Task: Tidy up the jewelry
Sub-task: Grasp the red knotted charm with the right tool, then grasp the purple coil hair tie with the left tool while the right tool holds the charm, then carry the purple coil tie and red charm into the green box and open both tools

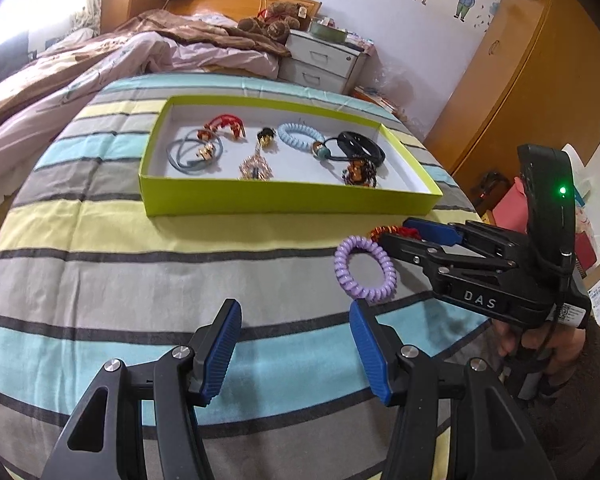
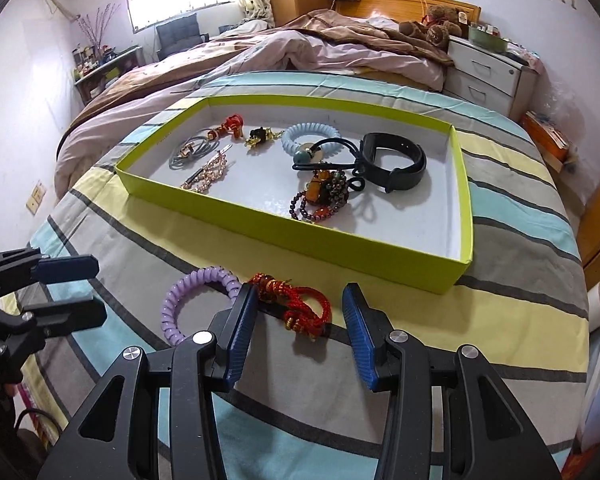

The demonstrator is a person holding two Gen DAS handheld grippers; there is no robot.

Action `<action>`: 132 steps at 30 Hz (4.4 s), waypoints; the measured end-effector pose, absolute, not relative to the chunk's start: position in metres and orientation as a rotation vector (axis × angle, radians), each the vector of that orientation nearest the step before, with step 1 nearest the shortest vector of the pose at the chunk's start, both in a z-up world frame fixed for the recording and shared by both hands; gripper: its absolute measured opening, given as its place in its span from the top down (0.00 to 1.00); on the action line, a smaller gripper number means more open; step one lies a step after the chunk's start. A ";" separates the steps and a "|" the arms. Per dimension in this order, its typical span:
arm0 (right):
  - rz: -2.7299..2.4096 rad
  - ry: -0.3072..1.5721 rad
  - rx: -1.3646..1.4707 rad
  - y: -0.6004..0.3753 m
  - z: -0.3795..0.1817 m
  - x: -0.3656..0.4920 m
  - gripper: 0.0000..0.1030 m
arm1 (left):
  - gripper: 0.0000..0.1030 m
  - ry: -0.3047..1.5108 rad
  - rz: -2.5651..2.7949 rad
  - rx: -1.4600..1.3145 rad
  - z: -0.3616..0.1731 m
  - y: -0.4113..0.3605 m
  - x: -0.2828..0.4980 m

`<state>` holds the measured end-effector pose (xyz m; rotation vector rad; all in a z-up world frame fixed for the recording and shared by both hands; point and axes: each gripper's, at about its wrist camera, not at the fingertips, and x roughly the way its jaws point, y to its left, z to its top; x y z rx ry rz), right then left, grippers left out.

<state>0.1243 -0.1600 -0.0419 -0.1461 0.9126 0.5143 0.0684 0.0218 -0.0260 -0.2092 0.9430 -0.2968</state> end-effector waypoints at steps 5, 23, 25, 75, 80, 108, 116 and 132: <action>0.517 0.911 -0.137 -0.160 -0.042 0.124 0.64 | 0.46 0.957 -0.297 -0.210 -0.028 0.019 0.069; 0.427 0.836 -0.001 -0.194 -0.021 0.108 0.84 | 0.46 0.957 -0.286 -0.134 -0.024 -0.011 0.093; 0.413 0.821 -0.003 -0.196 -0.017 0.104 0.84 | 0.46 0.958 -0.285 -0.123 -0.024 -0.016 0.095; 0.382 0.770 0.063 -0.207 -0.008 0.082 0.84 | 0.91 0.864 -0.257 -0.003 -0.013 -0.031 0.095; 0.379 0.760 0.060 -0.206 -0.004 0.080 0.84 | 0.91 0.845 -0.269 -0.026 -0.005 -0.024 0.091; 0.371 0.765 0.061 -0.205 -0.003 0.083 0.84 | 0.78 0.938 -0.254 0.050 -0.035 -0.042 0.110; 0.362 0.767 0.062 -0.206 -0.001 0.085 0.84 | 0.91 0.918 -0.289 -0.015 -0.028 -0.028 0.109; 0.341 0.739 0.073 -0.205 0.012 0.093 0.84 | 0.92 0.862 -0.295 -0.075 0.001 -0.001 0.111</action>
